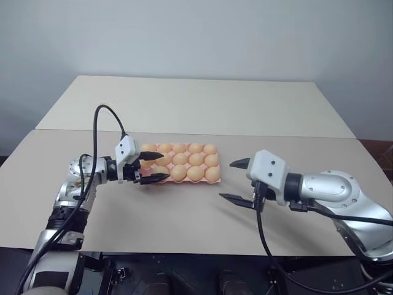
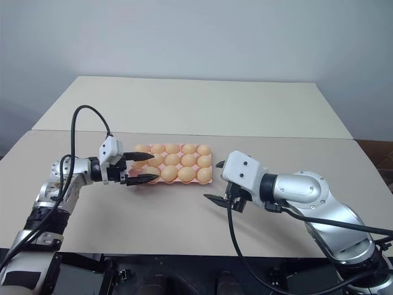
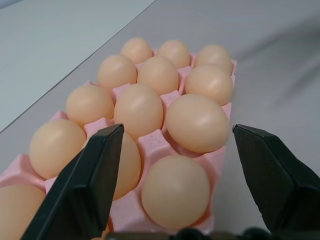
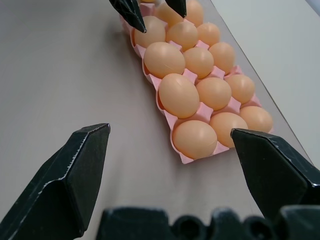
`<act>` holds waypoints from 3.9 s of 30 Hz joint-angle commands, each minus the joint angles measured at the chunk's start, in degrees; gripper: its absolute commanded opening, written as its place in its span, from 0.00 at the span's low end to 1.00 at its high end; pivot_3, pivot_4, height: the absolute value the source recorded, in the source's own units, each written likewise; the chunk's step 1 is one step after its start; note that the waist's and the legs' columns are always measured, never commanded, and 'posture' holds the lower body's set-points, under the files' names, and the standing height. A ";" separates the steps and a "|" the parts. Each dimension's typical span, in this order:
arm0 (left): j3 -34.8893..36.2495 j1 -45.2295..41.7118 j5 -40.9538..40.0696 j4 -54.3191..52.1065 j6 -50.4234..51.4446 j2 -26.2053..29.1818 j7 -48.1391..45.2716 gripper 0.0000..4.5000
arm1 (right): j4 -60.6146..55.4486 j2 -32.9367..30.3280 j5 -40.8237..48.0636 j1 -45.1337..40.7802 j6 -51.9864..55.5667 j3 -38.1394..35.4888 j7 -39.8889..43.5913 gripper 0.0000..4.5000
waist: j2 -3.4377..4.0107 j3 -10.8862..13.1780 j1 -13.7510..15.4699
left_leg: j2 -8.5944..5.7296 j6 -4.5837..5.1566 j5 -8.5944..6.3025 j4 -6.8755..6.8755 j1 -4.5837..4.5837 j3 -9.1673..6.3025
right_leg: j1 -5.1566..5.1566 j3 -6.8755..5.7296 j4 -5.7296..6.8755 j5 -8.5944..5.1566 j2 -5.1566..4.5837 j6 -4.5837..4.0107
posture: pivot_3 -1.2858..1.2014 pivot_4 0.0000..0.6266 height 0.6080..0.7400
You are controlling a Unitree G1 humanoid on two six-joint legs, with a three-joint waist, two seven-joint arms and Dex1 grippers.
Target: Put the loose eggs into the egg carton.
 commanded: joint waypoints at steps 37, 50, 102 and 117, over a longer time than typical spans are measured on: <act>29.90 33.59 -7.86 -33.07 17.54 10.94 25.23 1.00 | 2.86 -2.28 1.74 -1.03 -5.59 -0.67 7.83 1.00 | -0.04 -0.02 0.07 | 0.05 0.00 -0.01 -0.05 0.08 0.02 | 0.06 -0.04 -0.06 -0.01 -0.03 0.01 | 0.52 0.24 1.00; 13.92 12.27 2.18 -11.06 9.65 4.61 30.08 1.00 | -1.24 -3.06 2.79 1.66 -1.63 -2.84 3.29 1.00 | -0.04 -0.03 0.08 | 0.02 0.00 -0.01 -0.04 0.05 0.02 | 0.03 -0.02 -0.03 0.00 -0.02 0.01 | 0.52 0.24 1.00; 10.17 12.34 -7.75 -15.23 9.11 6.35 6.03 0.49 | -3.53 -2.16 2.80 -0.22 0.24 -2.09 1.03 1.00 | -0.05 -0.03 0.19 | 0.02 0.00 -0.01 0.00 -0.02 -0.01 | 0.01 -0.05 -0.03 -0.01 -0.02 0.02 | 0.52 0.24 1.00; 7.06 6.05 -3.76 -5.41 3.54 2.78 6.55 0.87 | -5.79 -2.69 2.96 1.01 2.16 -2.90 -0.66 1.00 | -0.05 -0.03 0.06 | 0.01 0.00 -0.01 0.04 -0.02 -0.02 | 0.02 -0.04 0.00 0.00 -0.02 0.02 | 0.52 0.24 1.00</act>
